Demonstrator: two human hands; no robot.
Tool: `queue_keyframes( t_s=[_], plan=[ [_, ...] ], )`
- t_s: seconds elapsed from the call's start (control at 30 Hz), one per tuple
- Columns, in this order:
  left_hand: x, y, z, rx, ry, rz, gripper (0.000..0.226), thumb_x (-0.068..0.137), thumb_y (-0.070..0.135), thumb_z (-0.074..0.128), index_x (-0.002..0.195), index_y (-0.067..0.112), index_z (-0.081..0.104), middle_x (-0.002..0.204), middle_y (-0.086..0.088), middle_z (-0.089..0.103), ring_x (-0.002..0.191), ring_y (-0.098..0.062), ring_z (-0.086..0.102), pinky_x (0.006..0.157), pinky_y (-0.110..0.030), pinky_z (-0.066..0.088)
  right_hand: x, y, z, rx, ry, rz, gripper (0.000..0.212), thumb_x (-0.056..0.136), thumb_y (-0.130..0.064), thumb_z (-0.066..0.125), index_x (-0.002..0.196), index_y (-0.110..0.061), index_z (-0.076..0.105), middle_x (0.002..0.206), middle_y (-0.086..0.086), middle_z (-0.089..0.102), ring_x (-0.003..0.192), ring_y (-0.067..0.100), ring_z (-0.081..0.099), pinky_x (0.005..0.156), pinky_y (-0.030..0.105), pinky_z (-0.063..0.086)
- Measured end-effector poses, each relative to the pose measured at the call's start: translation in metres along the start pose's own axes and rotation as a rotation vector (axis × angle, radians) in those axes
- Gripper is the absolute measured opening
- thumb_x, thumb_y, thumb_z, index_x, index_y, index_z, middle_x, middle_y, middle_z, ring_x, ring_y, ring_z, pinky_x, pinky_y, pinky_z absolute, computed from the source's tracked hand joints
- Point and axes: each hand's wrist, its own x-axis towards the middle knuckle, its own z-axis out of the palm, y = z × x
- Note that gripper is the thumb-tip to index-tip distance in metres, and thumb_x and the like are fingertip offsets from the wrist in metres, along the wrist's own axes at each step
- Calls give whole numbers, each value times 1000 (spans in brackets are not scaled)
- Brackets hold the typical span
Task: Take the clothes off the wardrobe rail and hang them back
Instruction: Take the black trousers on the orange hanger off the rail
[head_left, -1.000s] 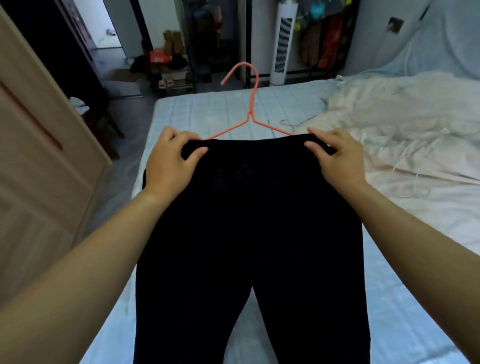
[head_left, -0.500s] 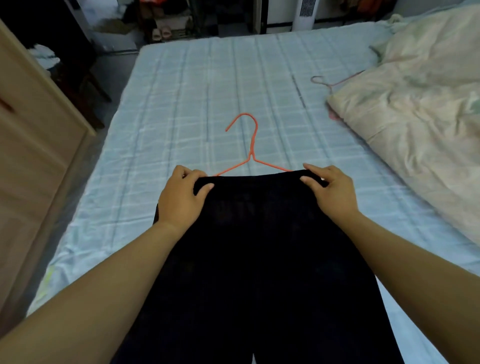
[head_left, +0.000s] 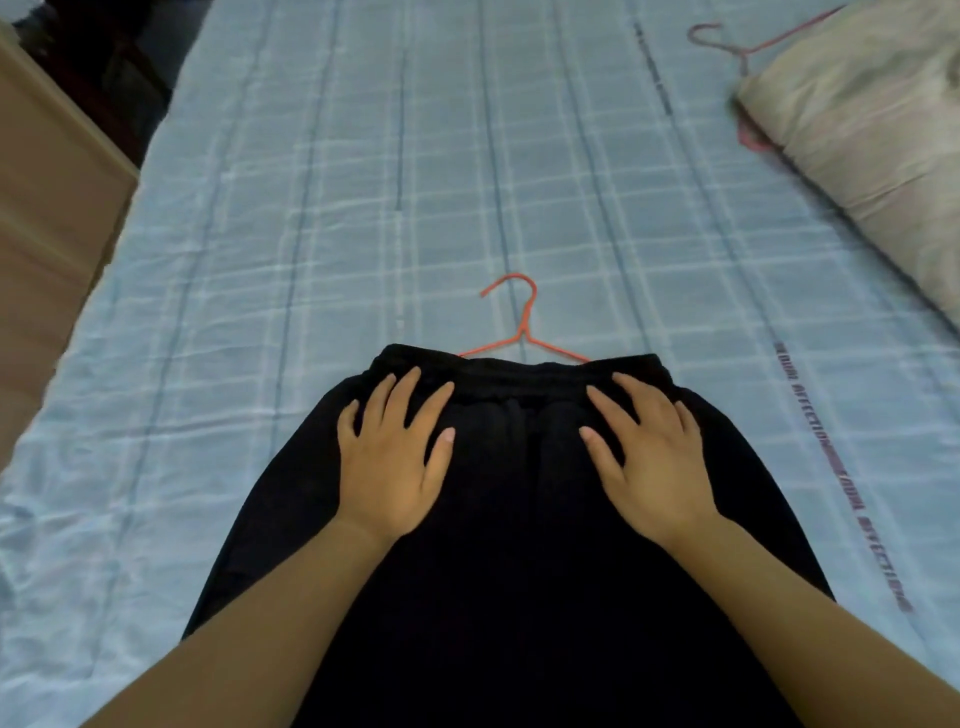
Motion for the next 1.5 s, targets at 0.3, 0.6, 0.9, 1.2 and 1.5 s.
queue_keyframes(
  t_s=[0.3, 0.6, 0.9, 1.2, 1.5],
  plan=[
    [-22, 9, -43, -32, -150, -19, 59, 89, 56, 22, 138, 31, 43, 150, -3, 36, 140, -26, 28, 108, -62, 18, -26, -21, -28, 24, -92, 43, 59, 90, -52, 30, 131, -16, 51, 138, 10, 46, 129, 29, 41, 104, 53, 34],
    [-203, 65, -206, -120, -186, -206, 65, 86, 63, 25, 134, 27, 48, 139, -4, 48, 129, -23, 43, 102, -58, 36, -166, -113, -166, 76, -276, -119, 65, 88, -59, 26, 136, -19, 44, 144, 5, 40, 134, 28, 34, 106, 52, 33],
    [-407, 112, -334, -231, 3, -412, 59, 87, 61, 32, 128, 25, 54, 131, -1, 54, 121, -22, 50, 97, -58, 39, -320, -208, -277, 139, -315, -371, 66, 88, -61, 26, 137, -20, 43, 145, 4, 39, 135, 23, 33, 105, 53, 33],
    [-620, 68, -409, -143, 185, -705, 57, 88, 62, 31, 127, 27, 53, 131, -1, 54, 120, -27, 51, 101, -59, 34, -451, -335, -289, 218, -387, -730, 64, 88, -57, 32, 130, -13, 51, 137, 10, 47, 126, 28, 43, 98, 53, 40],
    [-876, 3, -461, 2, 299, -1149, 60, 87, 61, 30, 127, 23, 54, 126, -5, 56, 111, -32, 54, 95, -50, 40, -629, -540, -239, 367, -472, -1201, 61, 89, -54, 35, 126, -10, 54, 131, 11, 51, 121, 29, 47, 95, 47, 42]
  ],
)
